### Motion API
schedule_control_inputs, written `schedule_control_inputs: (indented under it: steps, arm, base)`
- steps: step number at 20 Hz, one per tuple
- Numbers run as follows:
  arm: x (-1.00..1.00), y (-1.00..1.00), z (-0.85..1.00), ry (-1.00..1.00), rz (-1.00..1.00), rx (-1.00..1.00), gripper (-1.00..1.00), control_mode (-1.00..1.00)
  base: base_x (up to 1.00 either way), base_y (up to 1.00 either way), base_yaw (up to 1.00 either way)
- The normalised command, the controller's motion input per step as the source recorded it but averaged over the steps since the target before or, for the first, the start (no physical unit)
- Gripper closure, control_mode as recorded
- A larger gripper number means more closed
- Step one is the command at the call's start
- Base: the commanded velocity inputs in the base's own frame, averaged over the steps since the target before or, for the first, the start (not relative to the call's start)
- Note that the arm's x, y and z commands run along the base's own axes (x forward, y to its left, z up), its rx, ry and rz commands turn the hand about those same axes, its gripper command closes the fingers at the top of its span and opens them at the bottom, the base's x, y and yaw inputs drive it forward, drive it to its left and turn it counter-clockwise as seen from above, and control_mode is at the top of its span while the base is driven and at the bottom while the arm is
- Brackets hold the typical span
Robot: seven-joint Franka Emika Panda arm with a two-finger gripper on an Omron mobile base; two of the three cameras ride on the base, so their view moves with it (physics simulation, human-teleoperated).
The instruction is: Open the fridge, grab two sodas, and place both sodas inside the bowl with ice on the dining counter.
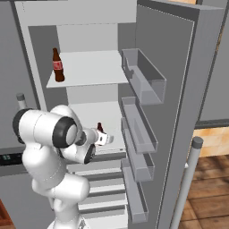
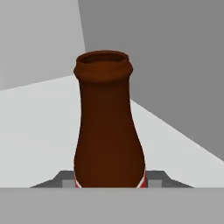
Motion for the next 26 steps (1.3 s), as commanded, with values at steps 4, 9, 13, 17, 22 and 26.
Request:
schedule_control_inputs:
  steps: [4, 9, 13, 17, 22, 26]
  arm:
    - [-0.78, -0.02, 0.42, 0.0, 0.0, 0.02, 1.0, -1.0]
    - [-0.58, 0.0, 0.64, 0.09, -0.02, 0.02, 1.0, -1.0]
    - [-0.63, 0.0, 0.27, 0.17, -0.03, 0.0, 1.0, -1.0]
    - [-0.68, 0.0, 0.48, 0.12, -0.02, 0.0, 1.0, -1.0]
    - [-0.88, 0.0, 0.14, 0.01, 0.0, 0.02, 1.0, -1.0]
    - [-1.0, 0.0, 0.01, -0.04, 0.0, 0.03, 1.0, -1.0]
  base:
    - [0.0, 0.0, 0.0]
    - [0.0, 0.0, 0.0]
    - [0.0, 0.0, 0.0]
    - [0.0, 0.0, 0.0]
    - [0.0, 0.0, 0.0]
    - [0.0, 0.0, 0.0]
